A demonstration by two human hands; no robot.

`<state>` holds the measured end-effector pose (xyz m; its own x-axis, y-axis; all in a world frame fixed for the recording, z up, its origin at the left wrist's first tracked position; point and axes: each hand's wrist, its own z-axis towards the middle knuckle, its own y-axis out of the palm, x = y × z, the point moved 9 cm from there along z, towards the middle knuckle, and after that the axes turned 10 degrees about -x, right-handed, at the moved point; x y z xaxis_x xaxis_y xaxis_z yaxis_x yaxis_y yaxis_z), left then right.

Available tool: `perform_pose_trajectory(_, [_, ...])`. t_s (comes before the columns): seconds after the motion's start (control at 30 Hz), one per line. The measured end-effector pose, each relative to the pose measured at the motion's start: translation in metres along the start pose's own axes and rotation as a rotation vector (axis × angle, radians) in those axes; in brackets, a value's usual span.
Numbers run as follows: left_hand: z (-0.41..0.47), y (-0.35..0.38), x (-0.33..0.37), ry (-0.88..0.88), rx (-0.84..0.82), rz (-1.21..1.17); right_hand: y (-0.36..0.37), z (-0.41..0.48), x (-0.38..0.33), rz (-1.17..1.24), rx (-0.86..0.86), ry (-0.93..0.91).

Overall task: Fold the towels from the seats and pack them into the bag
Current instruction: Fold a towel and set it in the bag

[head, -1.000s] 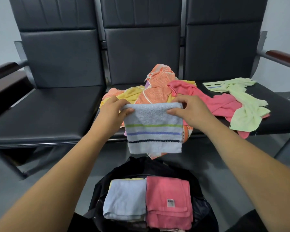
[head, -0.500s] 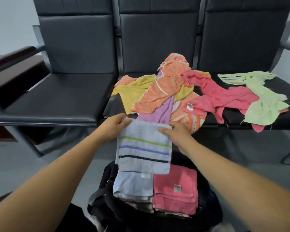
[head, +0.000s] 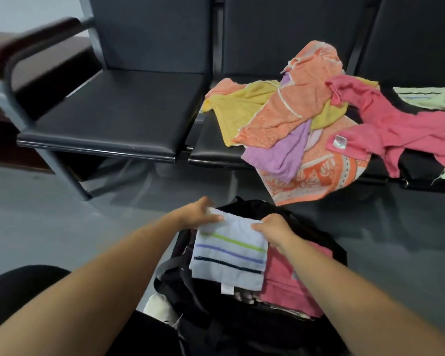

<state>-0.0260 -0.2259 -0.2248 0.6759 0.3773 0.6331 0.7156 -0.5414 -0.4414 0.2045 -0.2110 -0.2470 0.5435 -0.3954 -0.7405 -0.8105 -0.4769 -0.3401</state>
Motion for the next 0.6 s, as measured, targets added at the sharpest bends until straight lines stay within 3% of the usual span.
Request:
perform_pose_trajectory(0.13, [0.020, 0.029, -0.025, -0.095, -0.122, 0.213, 0.011, 0.010, 0.002, -0.229, -0.001, -0.003])
perform_pose_trajectory(0.23, [0.020, 0.016, -0.012, -0.078, -0.008, 0.313, 0.007, 0.009, -0.002, -0.315, 0.017, -0.014])
perform_pose_trajectory(0.43, [-0.009, -0.024, 0.080, 0.156, 0.186, 0.160, -0.025, -0.013, -0.042, -0.180, -0.145, 0.018])
perform_pose_trajectory(0.5, [-0.020, -0.033, 0.114, 0.222, 0.195, 0.147, -0.041, -0.026, -0.067, -0.239, -0.186, 0.006])
perform_pose_trajectory(0.6, [-0.035, -0.049, 0.160, 0.311, 0.214, 0.133, -0.075, -0.042, -0.116, -0.285, -0.119, -0.087])
